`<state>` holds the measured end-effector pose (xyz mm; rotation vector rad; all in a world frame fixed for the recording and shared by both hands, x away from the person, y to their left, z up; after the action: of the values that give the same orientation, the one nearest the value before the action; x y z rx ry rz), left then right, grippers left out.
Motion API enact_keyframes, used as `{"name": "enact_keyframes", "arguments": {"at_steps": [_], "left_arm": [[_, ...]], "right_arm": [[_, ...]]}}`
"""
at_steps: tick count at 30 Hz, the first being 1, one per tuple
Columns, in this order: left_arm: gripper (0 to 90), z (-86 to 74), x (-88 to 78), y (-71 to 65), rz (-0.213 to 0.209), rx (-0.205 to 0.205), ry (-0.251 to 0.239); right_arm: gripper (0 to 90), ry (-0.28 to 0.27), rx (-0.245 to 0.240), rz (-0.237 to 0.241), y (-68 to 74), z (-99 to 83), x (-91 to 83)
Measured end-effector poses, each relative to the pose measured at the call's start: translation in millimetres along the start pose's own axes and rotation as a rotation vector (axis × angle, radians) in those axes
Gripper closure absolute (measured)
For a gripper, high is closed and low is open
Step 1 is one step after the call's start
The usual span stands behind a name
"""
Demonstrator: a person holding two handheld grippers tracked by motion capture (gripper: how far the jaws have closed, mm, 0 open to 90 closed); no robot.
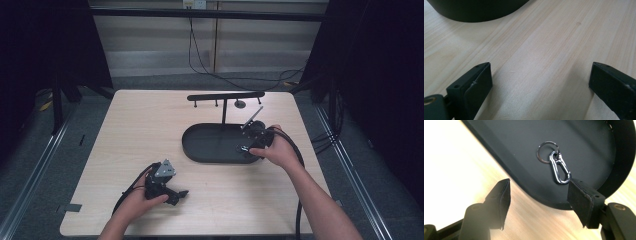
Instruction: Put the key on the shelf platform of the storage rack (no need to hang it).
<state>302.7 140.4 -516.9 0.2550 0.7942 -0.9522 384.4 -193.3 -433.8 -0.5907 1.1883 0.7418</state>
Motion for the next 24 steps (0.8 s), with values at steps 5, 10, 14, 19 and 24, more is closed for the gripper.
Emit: {"name": "enact_keyframes", "arguments": {"at_steps": [5, 10, 14, 19, 24], "left_arm": [[4.6, 0.0, 0.0, 0.1, 0.0, 0.001, 0.0], [4.6, 0.0, 0.0, 0.0, 0.001, 0.0, 0.0], [4.6, 0.0, 0.0, -0.1, 0.0, -0.001, -0.001], [4.6, 0.0, 0.0, 0.0, 0.001, 0.0, -0.001], [4.6, 0.0, 0.0, 0.0, 0.001, 0.0, 0.0]], "right_arm": [[32.8, -0.002, -0.003, 0.014, 2.7, -4.1, -1.6], [32.4, -0.004, -0.008, 0.016, 4.4, -9.2, -4.3], [31.9, -0.01, -0.008, 0.022, 6.3, -13.6, -7.6], [31.8, -0.014, -0.022, 0.011, 10.4, -19.0, -11.5], [31.7, -0.021, -0.019, 0.015, 13.8, -22.4, -13.0]]}}
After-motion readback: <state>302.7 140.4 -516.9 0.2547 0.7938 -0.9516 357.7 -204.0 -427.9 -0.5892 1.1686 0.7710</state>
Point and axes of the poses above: each handheld gripper's, and its own axes: x roughly forward along the jaws, z roughly out of its top, y roughly to its left, the point moved 1 cm from there along x, roughly forward along the jaws, and after that the axes turned 9 degrees about -x, right-handed, at the moved point
